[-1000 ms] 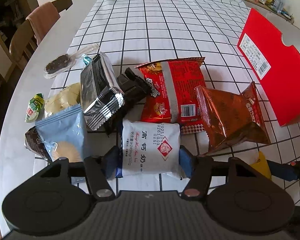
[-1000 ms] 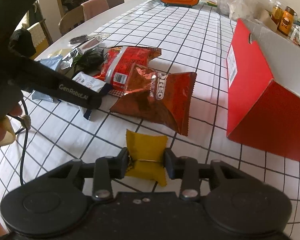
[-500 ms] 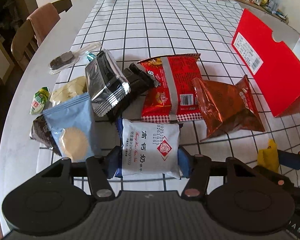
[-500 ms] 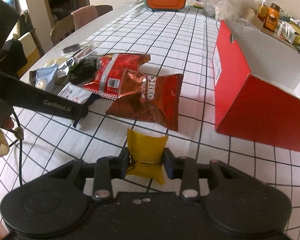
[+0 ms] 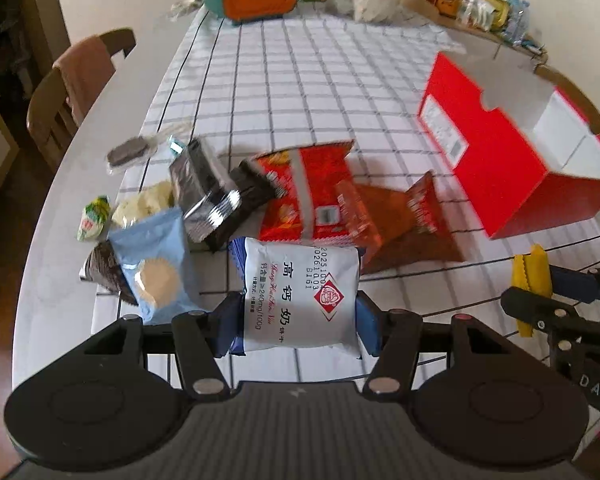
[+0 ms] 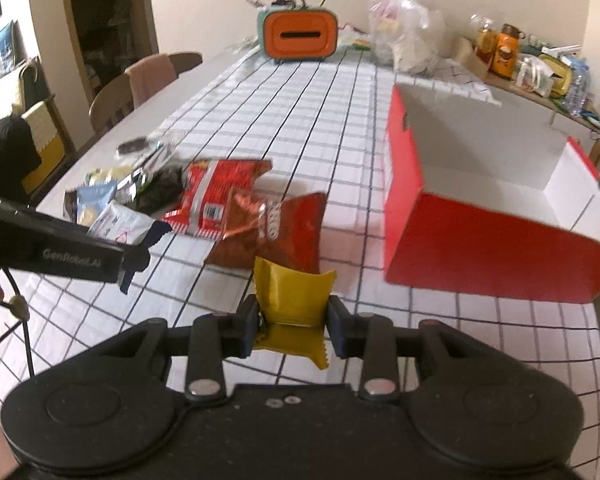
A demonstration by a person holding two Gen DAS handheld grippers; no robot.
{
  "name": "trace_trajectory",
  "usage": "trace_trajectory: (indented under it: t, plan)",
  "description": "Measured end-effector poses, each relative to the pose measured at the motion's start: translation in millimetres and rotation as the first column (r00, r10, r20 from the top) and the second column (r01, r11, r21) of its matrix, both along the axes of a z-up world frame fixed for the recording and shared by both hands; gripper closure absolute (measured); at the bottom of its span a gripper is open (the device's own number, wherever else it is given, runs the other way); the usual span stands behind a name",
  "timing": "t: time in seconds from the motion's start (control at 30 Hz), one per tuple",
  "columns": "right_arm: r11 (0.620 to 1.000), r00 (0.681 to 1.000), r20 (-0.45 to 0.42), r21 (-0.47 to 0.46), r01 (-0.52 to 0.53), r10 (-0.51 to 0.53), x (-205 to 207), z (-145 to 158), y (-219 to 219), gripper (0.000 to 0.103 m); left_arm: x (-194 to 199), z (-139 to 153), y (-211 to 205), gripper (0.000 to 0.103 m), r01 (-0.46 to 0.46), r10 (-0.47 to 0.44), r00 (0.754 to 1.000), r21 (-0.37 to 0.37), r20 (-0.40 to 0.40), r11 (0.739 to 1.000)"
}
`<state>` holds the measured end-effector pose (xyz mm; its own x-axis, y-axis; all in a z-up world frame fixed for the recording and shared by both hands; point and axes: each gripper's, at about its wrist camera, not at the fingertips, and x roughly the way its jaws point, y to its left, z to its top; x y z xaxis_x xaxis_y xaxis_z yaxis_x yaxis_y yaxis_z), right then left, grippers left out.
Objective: Organize snacks
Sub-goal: 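Carry both packets over the red box and release them inside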
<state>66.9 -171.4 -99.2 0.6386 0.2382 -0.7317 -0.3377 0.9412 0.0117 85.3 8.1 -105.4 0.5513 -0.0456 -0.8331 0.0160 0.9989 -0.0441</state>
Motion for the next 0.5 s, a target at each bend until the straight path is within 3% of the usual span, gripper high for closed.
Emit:
trace_trajectory:
  t: [0.5]
  plan:
    - [0.999, 0.993, 0.116, 0.016, 0.031, -0.033, 21, 69, -56, 0.069, 20, 72, -68, 0.044, 0.128, -0.128, 0.982, 0.008, 0.139, 0.992]
